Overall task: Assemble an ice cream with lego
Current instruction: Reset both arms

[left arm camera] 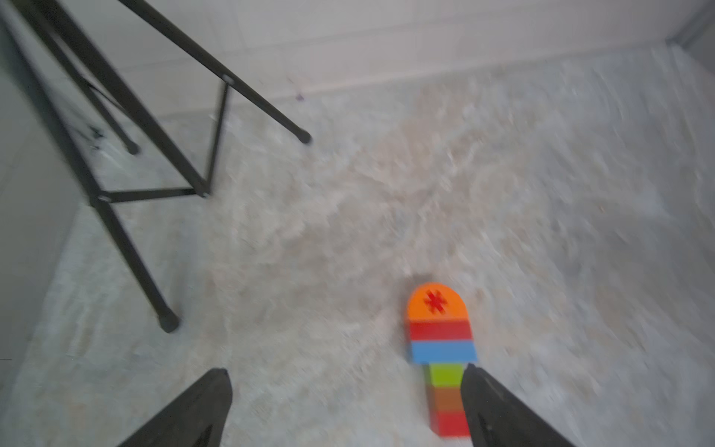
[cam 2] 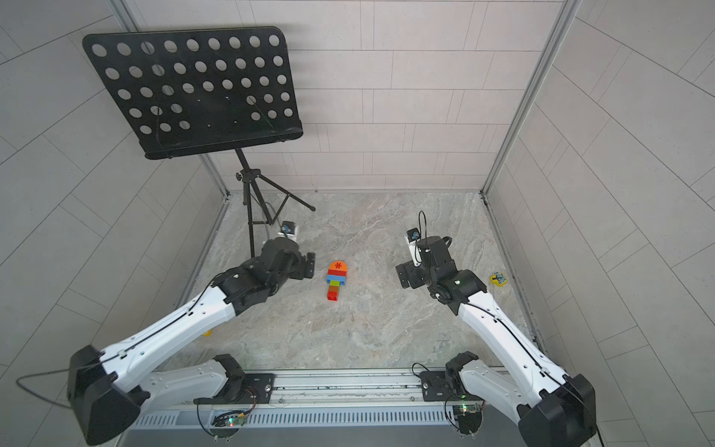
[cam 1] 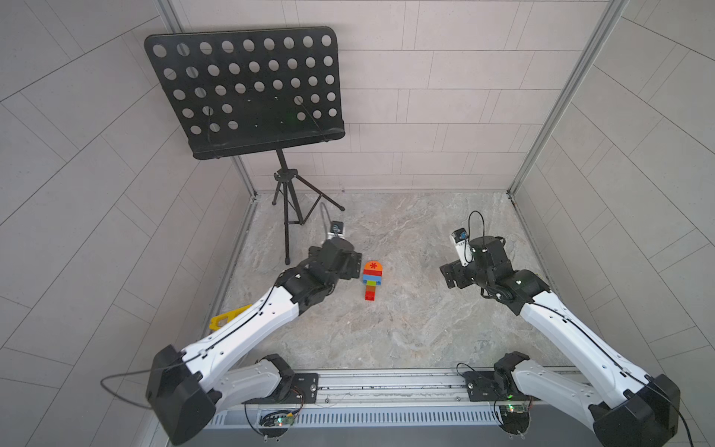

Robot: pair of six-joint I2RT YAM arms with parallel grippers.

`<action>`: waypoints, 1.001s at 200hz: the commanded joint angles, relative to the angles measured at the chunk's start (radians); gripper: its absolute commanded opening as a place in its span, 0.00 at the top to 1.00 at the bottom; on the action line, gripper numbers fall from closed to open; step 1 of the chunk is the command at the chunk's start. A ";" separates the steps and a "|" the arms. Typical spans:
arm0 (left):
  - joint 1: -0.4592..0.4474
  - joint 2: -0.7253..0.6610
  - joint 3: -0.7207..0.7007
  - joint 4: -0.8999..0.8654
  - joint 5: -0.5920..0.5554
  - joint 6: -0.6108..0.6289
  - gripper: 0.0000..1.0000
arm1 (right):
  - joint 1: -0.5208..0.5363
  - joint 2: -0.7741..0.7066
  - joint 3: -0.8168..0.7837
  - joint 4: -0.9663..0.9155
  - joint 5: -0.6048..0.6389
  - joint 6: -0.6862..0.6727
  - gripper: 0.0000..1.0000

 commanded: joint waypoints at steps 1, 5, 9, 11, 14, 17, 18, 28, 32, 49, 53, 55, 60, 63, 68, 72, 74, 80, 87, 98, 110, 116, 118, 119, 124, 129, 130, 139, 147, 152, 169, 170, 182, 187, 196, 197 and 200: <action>0.257 -0.018 -0.106 0.229 0.014 0.078 0.00 | -0.035 -0.050 -0.123 0.257 0.206 0.035 0.02; 0.299 -0.015 -0.122 0.239 0.025 0.062 0.00 | -0.047 -0.055 -0.148 0.300 0.222 0.034 0.02; 0.335 -0.011 -0.136 0.244 0.035 0.058 0.00 | -0.062 -0.057 -0.179 0.339 0.238 0.034 0.02; 0.351 -0.008 -0.143 0.249 0.040 0.058 0.00 | -0.067 -0.057 -0.195 0.358 0.242 0.035 0.02; 0.368 -0.003 -0.157 0.261 0.044 0.058 0.00 | -0.081 -0.056 -0.213 0.382 0.252 0.036 0.02; 0.389 0.002 -0.173 0.279 0.047 0.063 0.00 | -0.095 -0.054 -0.229 0.406 0.260 0.037 0.02; 0.394 0.003 -0.179 0.288 0.048 0.067 0.00 | -0.100 -0.054 -0.234 0.413 0.262 0.038 0.02; 0.429 0.025 -0.241 0.375 0.037 0.093 0.00 | -0.148 -0.041 -0.284 0.487 0.268 0.040 0.02; 0.438 0.035 -0.267 0.415 0.029 0.100 0.00 | -0.168 -0.035 -0.306 0.523 0.269 0.040 0.02; 0.463 0.085 -0.396 0.665 0.009 0.110 0.00 | -0.245 0.012 -0.393 0.676 0.272 0.067 0.02; 0.466 0.102 -0.428 0.736 0.007 0.117 0.00 | -0.257 0.028 -0.414 0.724 0.271 0.069 0.02; 0.467 0.114 -0.442 0.770 0.004 0.121 0.00 | -0.264 0.038 -0.425 0.747 0.270 0.069 0.02; 0.468 0.146 -0.470 0.848 0.002 0.137 0.00 | -0.277 0.063 -0.450 0.808 0.271 0.070 0.02; 0.468 0.164 -0.478 0.878 -0.002 0.157 0.00 | -0.285 0.077 -0.465 0.844 0.271 0.071 0.02; 0.471 0.192 -0.480 0.891 0.001 0.182 0.00 | -0.293 0.105 -0.487 0.906 0.270 0.071 0.02; 0.478 0.219 -0.484 0.910 0.012 0.195 0.00 | -0.299 0.125 -0.502 0.953 0.269 0.071 0.03; 0.481 0.238 -0.487 0.929 0.017 0.201 0.00 | -0.300 0.136 -0.508 0.979 0.268 0.072 0.03; 0.489 0.278 -0.497 1.011 0.031 0.211 0.00 | -0.304 0.176 -0.519 1.054 0.263 0.060 0.03; 0.490 0.294 -0.505 1.067 0.090 0.252 0.00 | -0.305 0.199 -0.512 1.082 0.221 0.031 0.03; 0.504 0.348 -0.481 1.061 0.142 0.259 0.00 | -0.309 0.275 -0.526 1.232 0.171 -0.012 0.04; 0.506 0.443 -0.476 1.136 0.215 0.298 0.00 | -0.314 0.364 -0.529 1.367 0.100 -0.049 0.04; 0.504 0.479 -0.483 1.206 0.257 0.317 0.04 | -0.321 0.428 -0.526 1.426 0.049 -0.065 0.04; 0.507 0.484 -0.492 1.228 0.250 0.310 0.03 | -0.324 0.453 -0.523 1.437 0.034 -0.069 0.04; 0.509 0.486 -0.495 1.239 0.251 0.308 0.03 | -0.324 0.465 -0.521 1.442 0.029 -0.070 0.04; 0.515 0.489 -0.502 1.261 0.269 0.302 0.02 | -0.329 0.538 -0.512 1.474 -0.021 -0.082 0.05; 0.516 0.484 -0.489 1.230 0.278 0.306 0.02 | -0.330 0.610 -0.511 1.597 -0.047 -0.097 0.09; 0.516 0.482 -0.486 1.221 0.278 0.306 0.02 | -0.331 0.624 -0.512 1.622 -0.048 -0.098 0.08; 0.517 0.451 -0.457 1.115 0.278 0.304 0.02 | -0.345 0.593 -0.501 1.572 -0.031 -0.073 0.04; 0.519 0.441 -0.444 1.066 0.279 0.301 0.00 | -0.375 0.530 -0.413 1.286 -0.092 -0.069 0.04; 0.519 0.456 -0.456 1.115 0.273 0.295 0.00 | -0.395 0.554 -0.390 1.282 -0.149 -0.052 0.03; 0.520 0.449 -0.456 1.109 0.272 0.295 0.00 | -0.432 0.583 -0.418 1.386 -0.178 -0.010 0.01; 0.520 0.446 -0.453 1.099 0.274 0.296 0.00 | -0.433 0.579 -0.413 1.371 -0.179 -0.012 0.01; 0.522 0.446 -0.454 1.097 0.273 0.295 0.00 | -0.422 0.562 -0.390 1.282 -0.162 -0.030 0.01; 0.521 0.451 -0.455 1.108 0.270 0.292 0.00 | -0.423 0.581 -0.403 1.342 -0.159 -0.022 0.01; 0.521 0.446 -0.449 1.084 0.272 0.293 0.00 | -0.422 0.593 -0.409 1.385 -0.122 -0.007 0.00; 0.521 0.444 -0.448 1.082 0.271 0.294 0.00 | -0.422 0.592 -0.408 1.381 -0.120 -0.007 0.00; 0.521 0.442 -0.447 1.076 0.272 0.296 0.00 | -0.423 0.586 -0.405 1.366 -0.119 -0.009 0.00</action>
